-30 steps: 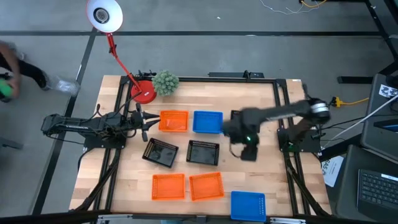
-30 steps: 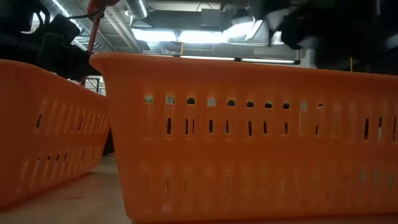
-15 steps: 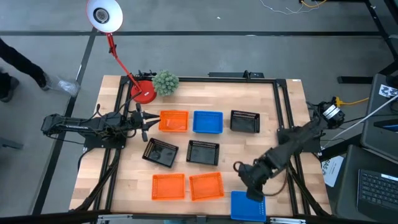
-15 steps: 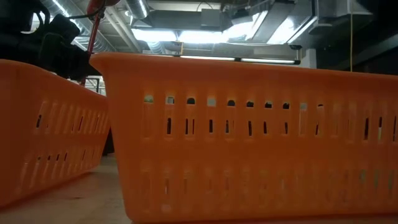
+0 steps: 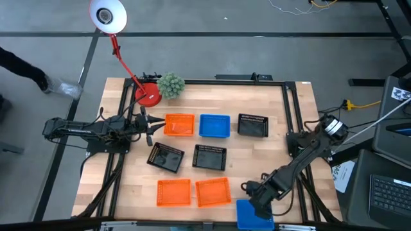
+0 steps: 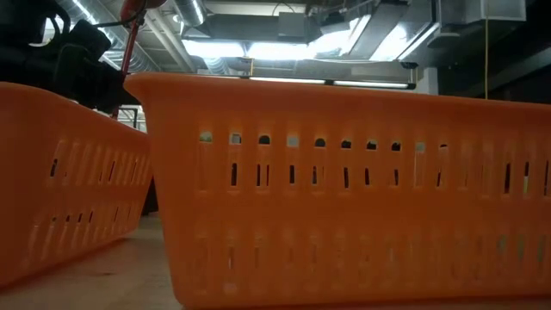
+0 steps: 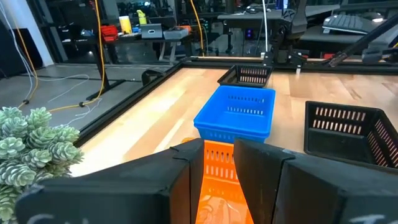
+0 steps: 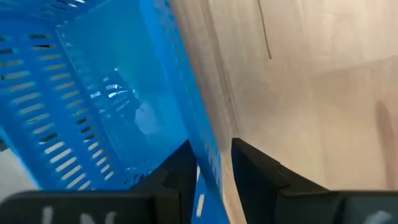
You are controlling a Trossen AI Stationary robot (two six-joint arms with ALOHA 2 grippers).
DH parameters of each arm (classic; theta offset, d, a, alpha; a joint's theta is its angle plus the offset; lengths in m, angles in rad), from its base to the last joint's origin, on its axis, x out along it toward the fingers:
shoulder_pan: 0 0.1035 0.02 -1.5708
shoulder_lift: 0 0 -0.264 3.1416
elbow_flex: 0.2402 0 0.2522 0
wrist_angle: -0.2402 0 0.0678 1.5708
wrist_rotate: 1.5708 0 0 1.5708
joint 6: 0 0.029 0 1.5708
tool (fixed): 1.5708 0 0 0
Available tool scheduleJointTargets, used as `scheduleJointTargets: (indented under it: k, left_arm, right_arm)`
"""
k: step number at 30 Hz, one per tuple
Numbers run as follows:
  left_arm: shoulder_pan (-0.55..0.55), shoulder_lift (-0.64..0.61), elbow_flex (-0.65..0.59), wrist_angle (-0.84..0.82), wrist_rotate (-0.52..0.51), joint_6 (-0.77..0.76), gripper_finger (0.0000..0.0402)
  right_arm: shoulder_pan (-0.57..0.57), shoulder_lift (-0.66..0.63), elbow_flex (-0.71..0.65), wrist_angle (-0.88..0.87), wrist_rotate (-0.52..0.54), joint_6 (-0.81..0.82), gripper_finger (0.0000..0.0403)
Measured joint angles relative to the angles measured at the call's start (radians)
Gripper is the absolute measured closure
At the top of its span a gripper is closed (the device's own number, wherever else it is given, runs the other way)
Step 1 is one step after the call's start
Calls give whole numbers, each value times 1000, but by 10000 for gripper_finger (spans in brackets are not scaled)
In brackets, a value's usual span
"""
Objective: Stack baskets by color
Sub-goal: Stack the bottom blue bin on the top blue bin
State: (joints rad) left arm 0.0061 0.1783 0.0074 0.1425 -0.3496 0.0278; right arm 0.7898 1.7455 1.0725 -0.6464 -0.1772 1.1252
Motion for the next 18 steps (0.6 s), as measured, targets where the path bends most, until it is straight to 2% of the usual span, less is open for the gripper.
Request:
scheduleJointTargets:
  k: [4,6,9,12,15,18]
  left_arm:
    - [0,0,0,0,0,-2,321]
    - [0,0,0,0,0,-2,321]
    - [0,0,0,0,0,-2,321]
    - [0,0,0,0,0,-1,321]
    - [0,0,0,0,0,-1,321]
    - [0,0,0,-1,0,0,321]
  right_arm:
    - [0,39,0,3,11,-6,305]
    - [0,61,0,1,-2,-7,321]
    - [-1,69,0,1,-144,-43,381]
    - [-10,61,22,-40,-298,-86,397]
    - [-33,45,107,-211,-346,-141,399]
    - [-65,42,232,-522,-282,-219,401]
